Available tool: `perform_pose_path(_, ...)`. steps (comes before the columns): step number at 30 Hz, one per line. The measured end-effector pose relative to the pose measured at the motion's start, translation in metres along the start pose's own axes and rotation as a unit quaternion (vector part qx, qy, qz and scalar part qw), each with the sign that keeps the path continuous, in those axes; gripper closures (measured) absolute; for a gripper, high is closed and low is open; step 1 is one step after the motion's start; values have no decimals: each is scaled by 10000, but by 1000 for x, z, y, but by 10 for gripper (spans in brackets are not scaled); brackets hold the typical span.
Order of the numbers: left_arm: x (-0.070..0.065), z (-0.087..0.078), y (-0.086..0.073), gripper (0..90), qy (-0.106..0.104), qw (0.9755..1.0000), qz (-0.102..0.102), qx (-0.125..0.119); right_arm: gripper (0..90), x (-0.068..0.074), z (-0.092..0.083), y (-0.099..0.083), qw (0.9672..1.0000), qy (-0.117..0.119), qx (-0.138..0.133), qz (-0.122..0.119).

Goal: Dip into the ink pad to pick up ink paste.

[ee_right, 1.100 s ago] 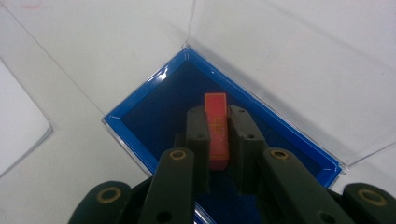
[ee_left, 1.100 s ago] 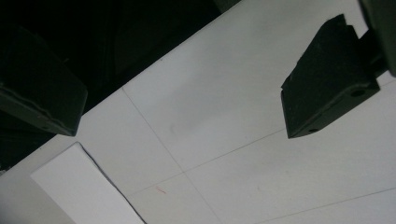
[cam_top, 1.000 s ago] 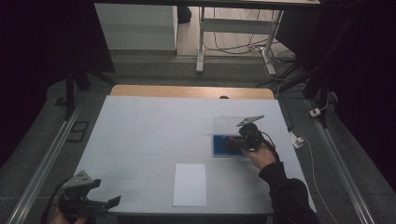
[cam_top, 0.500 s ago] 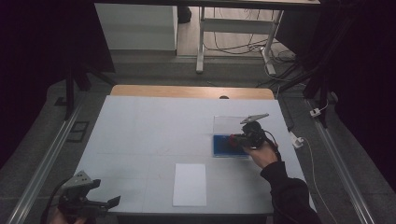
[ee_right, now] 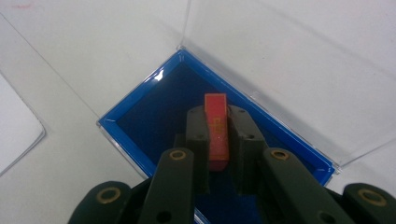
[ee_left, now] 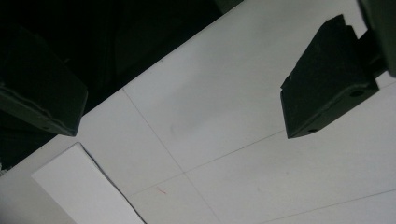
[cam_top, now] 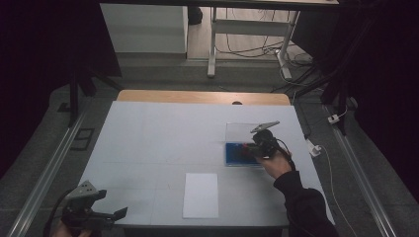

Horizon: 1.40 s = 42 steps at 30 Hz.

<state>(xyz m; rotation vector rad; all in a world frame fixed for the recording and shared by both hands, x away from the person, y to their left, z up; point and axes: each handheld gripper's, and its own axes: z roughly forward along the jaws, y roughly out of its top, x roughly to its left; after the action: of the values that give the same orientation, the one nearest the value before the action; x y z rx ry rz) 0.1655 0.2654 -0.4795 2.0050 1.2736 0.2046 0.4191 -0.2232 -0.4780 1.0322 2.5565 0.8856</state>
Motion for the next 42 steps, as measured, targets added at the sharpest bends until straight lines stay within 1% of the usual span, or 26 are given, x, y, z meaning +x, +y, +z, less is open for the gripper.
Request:
perform_pose_path(1,0,0,0,14,3,10000,2,5,801,2,0,0,10000,-26,18,-29)
perform_pose_path(5,0,0,0,14,6,10000,5,16,801,11,2,2,9990,-260,85,-340)
perform_pose_path(7,0,0,0,15,14,10000,8,26,802,13,2,3,9985,-335,123,-419)
perform_pose_path(8,0,0,0,14,15,10000,11,29,802,12,2,3,9986,-319,125,-394)
perform_pose_path(10,0,0,0,15,13,10000,12,29,802,8,2,2,9994,-204,84,-253)
perform_pose_path(13,0,0,0,15,10,10000,6,31,803,-3,1,-2,9999,88,-37,109)
perform_pose_path(15,0,0,0,15,8,10000,5,31,803,-8,1,-4,9995,189,-83,245)
perform_pose_path(16,0,1,0,15,9,10000,3,34,803,-8,1,-4,9995,187,-81,250)
perform_pose_path(18,0,1,0,15,7,10000,1,37,803,-4,1,-3,9999,77,-39,115)
perform_pose_path(19,0,1,0,15,7,10000,3,41,803,0,1,-2,10000,-12,-6,13)
perform_pose_path(20,0,1,0,15,7,10000,3,43,803,6,2,0,9998,-151,31,-159)
perform_pose_path(22,0,1,0,15,8,10000,5,45,803,12,3,1,9990,-298,81,-328)
perform_pose_path(23,0,1,0,15,8,10000,8,48,803,12,3,1,9990,-307,79,-326)
perform_pose_path(24,0,1,0,15,9,10000,10,48,803,10,2,0,9992,-255,60,-286)
perform_pose_path(25,0,1,0,15,10,10000,10,46,804,6,2,-1,9997,-166,10,-169)
perform_pose_path(26,0,1,0,15,9,10000,7,45,804,1,2,-2,10000,-35,-17,5)
perform_pose_path(27,0,1,0,15,7,10000,3,46,804,-3,1,-4,9999,37,-60,103)
perform_pose_path(29,0,1,1,15,9,10000,-1,51,804,-5,1,-4,9999,71,-69,129)
perform_pose_path(30,0,1,1,15,10,10000,-2,52,804,-1,2,-3,10000,-16,-34,43)
perform_pose_path(31,0,1,1,15,9,10000,1,55,804,4,2,-2,9998,-135,-17,-146)
perform_pose_path(33,0,1,1,15,10,10000,7,58,803,12,3,0,9988,-327,61,-368)
perform_pose_path(34,-1,1,1,15,5,10000,11,54,803,13,3,0,9986,-354,67,-390)
perform_pose_path(35,-1,1,1,15,5,10000,16,51,803,12,3,0,9989,-322,49,-336)
perform_pose_path(38,0,1,1,15,2,10000,3,46,801,2,1,-3,9999,-86,-56,-18)
perform_pose_path(40,0,1,1,15,-9,10000,-6,39,799,-2,0,-5,9998,63,-110,150)
perform_pose_path(42,1,1,0,15,-15,10000,-14,37,797,-5,-1,-6,9995,122,-133,259)
